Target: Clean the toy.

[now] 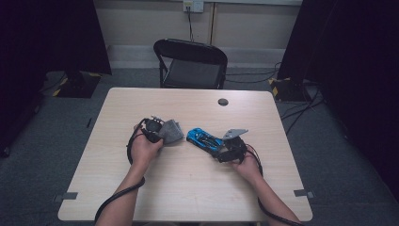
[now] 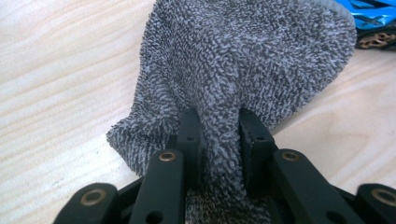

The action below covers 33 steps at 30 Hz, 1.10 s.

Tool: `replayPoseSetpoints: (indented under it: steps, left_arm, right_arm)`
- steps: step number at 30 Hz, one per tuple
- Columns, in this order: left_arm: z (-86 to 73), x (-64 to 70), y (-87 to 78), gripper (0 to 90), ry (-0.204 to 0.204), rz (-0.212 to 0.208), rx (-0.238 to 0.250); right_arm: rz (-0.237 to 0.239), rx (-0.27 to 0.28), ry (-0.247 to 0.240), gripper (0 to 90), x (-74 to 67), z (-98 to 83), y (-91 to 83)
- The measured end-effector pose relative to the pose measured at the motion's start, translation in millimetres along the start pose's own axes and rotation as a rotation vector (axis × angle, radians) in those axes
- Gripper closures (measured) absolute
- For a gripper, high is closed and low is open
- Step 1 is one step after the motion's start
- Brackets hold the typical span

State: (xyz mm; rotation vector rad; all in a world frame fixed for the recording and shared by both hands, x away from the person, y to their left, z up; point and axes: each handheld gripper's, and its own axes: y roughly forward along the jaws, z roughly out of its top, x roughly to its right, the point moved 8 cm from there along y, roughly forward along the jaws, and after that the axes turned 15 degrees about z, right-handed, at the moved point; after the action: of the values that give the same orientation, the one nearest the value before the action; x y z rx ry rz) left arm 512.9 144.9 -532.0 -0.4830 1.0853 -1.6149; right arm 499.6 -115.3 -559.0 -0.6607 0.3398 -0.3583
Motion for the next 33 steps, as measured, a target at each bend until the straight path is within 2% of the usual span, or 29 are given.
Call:
replayPoseSetpoints:
  steps: [3, 8, 10, 12, 17, 20, 22, 24, 27, 31, 33]
  left_arm:
    - [-2.7, 1.8, -5.0, 73.6, 0.002, -0.02, 0.011]
    - [-7.5, 14.9, -14.5, 73.5, 0.044, -0.067, 0.037]
    - [-9.0, 21.0, -17.8, 73.3, 0.05, -0.089, 0.046]
    - [-11.8, 23.9, -20.1, 73.0, 0.07, -0.096, 0.04]
    - [-19.9, 26.9, -22.2, 72.9, 0.092, -0.103, 0.032]
    - [-24.7, 30.6, -24.1, 72.9, 0.109, -0.107, 0.032]
    - [-26.7, 35.5, -27.0, 72.8, 0.117, -0.126, 0.035]
    - [-28.1, 40.4, -30.5, 72.8, 0.138, -0.137, 0.038]
    - [-29.7, 50.6, -35.2, 72.6, 0.162, -0.158, 0.047]
    - [-31.7, 63.4, -38.7, 72.5, 0.2, -0.173, 0.053]
    - [-32.8, 69.7, -40.0, 72.5, 0.212, -0.186, 0.052]
  right_arm:
    - [-0.002, -0.003, 0.0, 22.3, -0.3, -0.3, 0.1]
    - [-0.011, -0.01, 0.006, 18.5, -0.2, -1.2, -0.3]
    - [-0.018, -0.037, 0.001, 15.6, 0.2, -1.0, -1.4]
    - [-0.026, -0.065, -0.03, 13.5, -0.9, -0.5, -4.1]
    - [-0.014, -0.02, -0.034, 13.1, -4.4, 11.8, -15.6]
    - [0.015, 0.011, -0.023, 13.1, -5.6, 22.0, -21.1]
    - [0.025, 0.023, -0.01, 13.3, -4.7, 27.9, -21.6]
    - [0.016, 0.021, -0.014, 13.3, -2.2, 33.2, -20.3]
    - [0.043, 0.036, 0.004, 13.5, -1.7, 43.6, -16.4]
    - [0.05, 0.053, 0.025, 14.5, 0.9, 56.5, -6.4]
    - [0.034, 0.038, 0.02, 16.1, 3.7, 59.5, 0.7]
